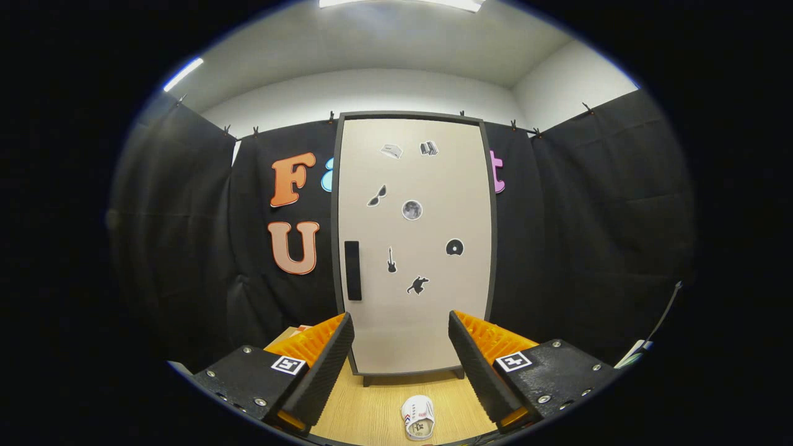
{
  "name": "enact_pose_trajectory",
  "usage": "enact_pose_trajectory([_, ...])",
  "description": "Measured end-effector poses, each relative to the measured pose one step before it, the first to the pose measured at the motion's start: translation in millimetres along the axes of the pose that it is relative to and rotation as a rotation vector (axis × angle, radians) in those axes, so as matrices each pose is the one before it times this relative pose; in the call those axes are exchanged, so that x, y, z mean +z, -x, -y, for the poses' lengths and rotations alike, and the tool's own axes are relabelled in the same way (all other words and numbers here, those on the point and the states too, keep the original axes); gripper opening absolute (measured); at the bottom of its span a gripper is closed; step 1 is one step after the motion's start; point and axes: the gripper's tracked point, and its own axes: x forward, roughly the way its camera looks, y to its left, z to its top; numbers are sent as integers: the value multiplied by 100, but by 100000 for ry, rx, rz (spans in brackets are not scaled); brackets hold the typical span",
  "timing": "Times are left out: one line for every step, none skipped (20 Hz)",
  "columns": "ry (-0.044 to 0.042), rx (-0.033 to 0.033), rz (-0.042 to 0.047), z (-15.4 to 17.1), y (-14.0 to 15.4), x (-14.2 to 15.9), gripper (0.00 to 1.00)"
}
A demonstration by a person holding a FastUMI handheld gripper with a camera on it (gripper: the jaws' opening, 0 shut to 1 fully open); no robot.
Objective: Open the shoe cabinet door, grab the shoes and put them into the shoe cabinet, then close the shoe cabinet door.
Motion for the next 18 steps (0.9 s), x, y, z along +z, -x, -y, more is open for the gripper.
enact_pose_trajectory([-174, 138, -77, -96, -36, -5, 96])
enact_pose_trajectory([-17, -169, 152, 58, -50, -43, 96])
enact_pose_trajectory([103, 34, -64, 5, -32, -10, 96])
enact_pose_trajectory([-177, 255, -42, -122, 5, -92, 96])
enact_pose_trajectory([-165, -3, -143, -42, 20, -43, 96])
enact_pose_trajectory([139, -146, -275, 60, -79, -115, 96])
enact_pose_trajectory([162, 26, -202, -37, -67, -60, 96])
enact_pose_trajectory([282, 108, -308, -112, -61, -37, 96])
enact_pose_trajectory([200, 255, -154, -137, -54, -24, 96])
enact_pose_trajectory([220, 173, 63, -72, -122, -62, 96])
enact_pose_trajectory([483, -160, 23, 27, -97, 79, 96])
enact_pose_trajectory([431, -71, 1, -147, -53, -56, 96])
enact_pose_trajectory([-62, 366, -302, -200, -88, -42, 96])
enact_pose_trajectory([-187, 271, -510, -145, -144, -161, 96])
enact_pose_trajectory([43, -44, -129, -62, -259, -149, 96])
enact_pose_trajectory([77, 196, -241, -114, -288, -6, 96])
enact_pose_trajectory([-29, 229, -402, -210, -276, -239, 96])
enact_pose_trajectory([10, 291, 60, -263, -341, -7, 96])
